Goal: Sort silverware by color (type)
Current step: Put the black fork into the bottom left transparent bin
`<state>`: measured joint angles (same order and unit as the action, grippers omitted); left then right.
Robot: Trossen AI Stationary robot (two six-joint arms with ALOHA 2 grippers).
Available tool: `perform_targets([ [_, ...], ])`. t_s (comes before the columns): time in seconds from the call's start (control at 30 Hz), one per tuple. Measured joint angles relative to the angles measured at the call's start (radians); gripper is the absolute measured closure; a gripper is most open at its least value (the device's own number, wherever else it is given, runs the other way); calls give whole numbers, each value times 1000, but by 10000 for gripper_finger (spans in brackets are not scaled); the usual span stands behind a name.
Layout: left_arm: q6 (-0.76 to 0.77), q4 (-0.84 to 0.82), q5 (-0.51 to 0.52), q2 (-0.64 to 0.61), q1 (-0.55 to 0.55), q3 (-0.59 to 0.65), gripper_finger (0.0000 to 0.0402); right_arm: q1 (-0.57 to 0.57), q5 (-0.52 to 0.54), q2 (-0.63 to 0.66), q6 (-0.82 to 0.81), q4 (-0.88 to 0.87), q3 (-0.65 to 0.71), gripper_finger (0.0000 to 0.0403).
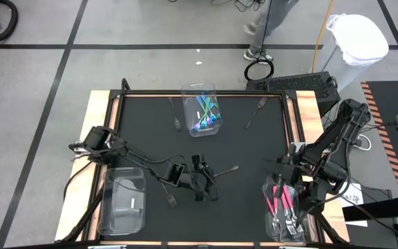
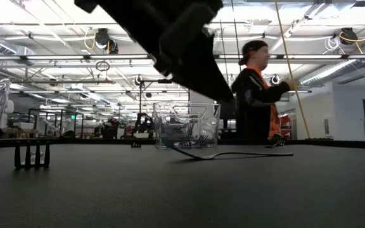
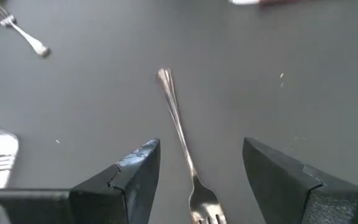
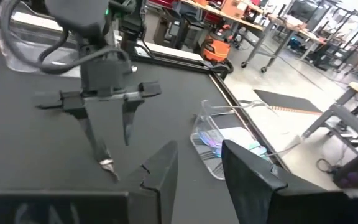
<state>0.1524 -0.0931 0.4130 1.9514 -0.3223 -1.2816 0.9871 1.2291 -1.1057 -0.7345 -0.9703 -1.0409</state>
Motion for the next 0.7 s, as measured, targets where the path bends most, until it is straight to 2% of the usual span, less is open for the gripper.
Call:
perform_targets([
  [0.1,16,12,-7,30,13,0,174,-22,0,0,35,0,0,284],
  [0.47,103,1,-174,118,60,0,174,-97,-3,0,74,1,0,284],
  [0.7,103,8,-174,125,88,1,174,-124,-16,0,74,1,0,284],
])
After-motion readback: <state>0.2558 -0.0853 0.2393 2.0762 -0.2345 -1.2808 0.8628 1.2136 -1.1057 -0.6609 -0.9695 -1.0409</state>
